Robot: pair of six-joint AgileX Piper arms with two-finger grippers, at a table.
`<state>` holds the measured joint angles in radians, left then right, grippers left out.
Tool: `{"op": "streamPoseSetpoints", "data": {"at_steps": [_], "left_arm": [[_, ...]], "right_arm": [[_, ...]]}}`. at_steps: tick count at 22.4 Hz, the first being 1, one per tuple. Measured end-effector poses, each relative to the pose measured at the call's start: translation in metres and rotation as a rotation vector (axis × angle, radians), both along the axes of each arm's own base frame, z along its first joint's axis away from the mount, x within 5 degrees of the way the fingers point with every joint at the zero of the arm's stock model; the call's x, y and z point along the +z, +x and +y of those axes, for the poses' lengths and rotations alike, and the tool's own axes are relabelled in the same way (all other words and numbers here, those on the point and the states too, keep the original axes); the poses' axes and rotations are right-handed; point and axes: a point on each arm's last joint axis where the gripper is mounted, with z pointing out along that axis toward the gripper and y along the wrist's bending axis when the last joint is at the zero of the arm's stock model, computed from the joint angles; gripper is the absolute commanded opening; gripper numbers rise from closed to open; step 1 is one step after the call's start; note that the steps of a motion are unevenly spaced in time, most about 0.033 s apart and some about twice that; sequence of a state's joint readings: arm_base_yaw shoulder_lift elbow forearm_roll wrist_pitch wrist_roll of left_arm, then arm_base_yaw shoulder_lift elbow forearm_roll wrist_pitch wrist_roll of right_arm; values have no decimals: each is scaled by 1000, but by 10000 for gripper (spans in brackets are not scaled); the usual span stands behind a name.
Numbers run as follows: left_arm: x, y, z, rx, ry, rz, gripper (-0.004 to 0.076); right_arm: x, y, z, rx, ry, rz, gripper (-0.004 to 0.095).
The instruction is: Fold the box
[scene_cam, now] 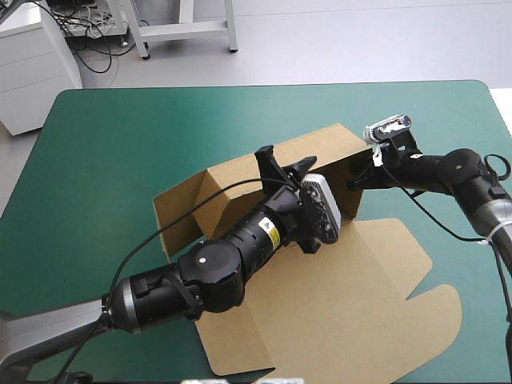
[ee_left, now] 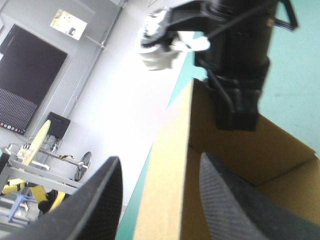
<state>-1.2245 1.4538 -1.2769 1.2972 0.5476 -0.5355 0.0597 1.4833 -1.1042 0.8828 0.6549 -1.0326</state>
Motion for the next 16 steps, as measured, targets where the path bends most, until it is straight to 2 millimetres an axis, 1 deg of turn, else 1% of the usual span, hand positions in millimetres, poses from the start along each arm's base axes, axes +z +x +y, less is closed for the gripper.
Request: {"op": "streamPoseSetpoints", "data": {"at_steps": [1, 3, 4, 5, 6, 7, 8, 9, 11, 14, 15, 16], "left_arm": [[11, 5, 3, 28, -44, 16, 349], [32, 24, 16, 128, -135, 65, 349], [44, 42, 31, 222, -192, 106, 348], [50, 52, 41, 267, -212, 126, 347], [57, 68, 58, 346, -236, 172, 347], [61, 78, 69, 387, -246, 185, 347], [66, 95, 92, 465, -247, 224, 346], [68, 107, 112, 533, -257, 262, 346], [67, 120, 136, 615, -256, 306, 346], [59, 138, 177, 752, -268, 408, 346], [55, 142, 193, 799, -277, 454, 346], [50, 147, 215, 862, -301, 522, 346]], "right_arm": [[0, 0, 0, 0, 1, 0, -22], [0, 0, 0, -3, 3, 2, -22], [0, 0, 0, -3, 3, 2, -22], [0, 0, 0, -4, 3, 2, -21], [0, 0, 0, -4, 2, 1, -22], [0, 0, 0, -4, 2, 1, -21], [0, 0, 0, -5, 1, 0, -22], [0, 0, 0, -6, 2, 1, -22], [0, 0, 0, -6, -1, 2, -22], [-1, 0, -1, -12, -14, 7, -22], [-2, 0, -2, -14, -21, 11, -21], [-2, 0, -3, -18, -29, 17, -22]]}}
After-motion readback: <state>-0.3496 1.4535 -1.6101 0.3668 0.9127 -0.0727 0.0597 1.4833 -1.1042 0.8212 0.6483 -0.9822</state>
